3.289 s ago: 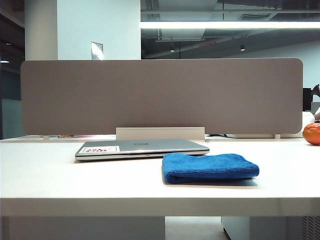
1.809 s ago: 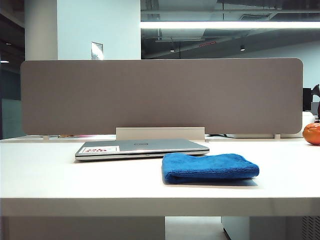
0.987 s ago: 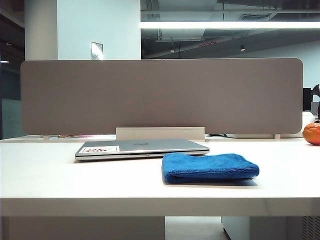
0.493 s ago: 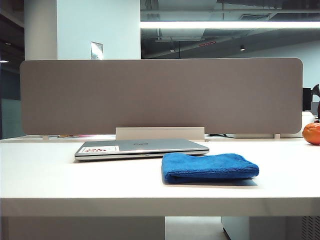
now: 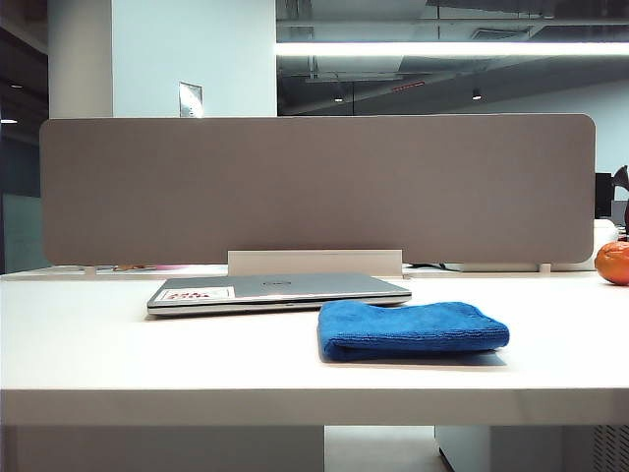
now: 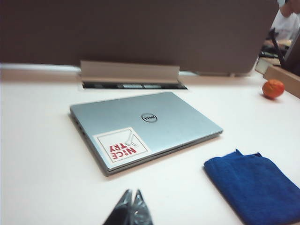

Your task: Pick up the blue rag and put it over the laptop.

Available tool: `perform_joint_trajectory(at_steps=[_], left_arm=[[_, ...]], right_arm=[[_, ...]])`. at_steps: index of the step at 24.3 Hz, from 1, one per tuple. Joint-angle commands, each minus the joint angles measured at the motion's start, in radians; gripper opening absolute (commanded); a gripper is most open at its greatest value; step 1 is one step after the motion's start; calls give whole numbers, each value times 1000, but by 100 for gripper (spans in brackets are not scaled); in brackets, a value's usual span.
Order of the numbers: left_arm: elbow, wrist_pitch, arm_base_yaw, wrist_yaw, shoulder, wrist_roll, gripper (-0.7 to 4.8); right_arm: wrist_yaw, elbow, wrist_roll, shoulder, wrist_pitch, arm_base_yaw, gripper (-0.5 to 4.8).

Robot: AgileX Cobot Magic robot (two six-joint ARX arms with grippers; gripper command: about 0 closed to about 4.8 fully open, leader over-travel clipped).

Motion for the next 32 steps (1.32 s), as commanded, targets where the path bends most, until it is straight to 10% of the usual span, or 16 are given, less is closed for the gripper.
perform_joint_trajectory(at_steps=[1, 7, 32], left_arm=[[59, 61, -3, 62, 110, -3, -6], [208, 95, -32, 80, 375, -118, -6], [433, 314, -570, -130, 1114, -146, -2]], right_arm=[[-9, -3, 3, -2, 9, 0, 0], [-8, -3, 2, -2, 9, 0, 0], [-5, -3, 2, -2, 9, 0, -1]])
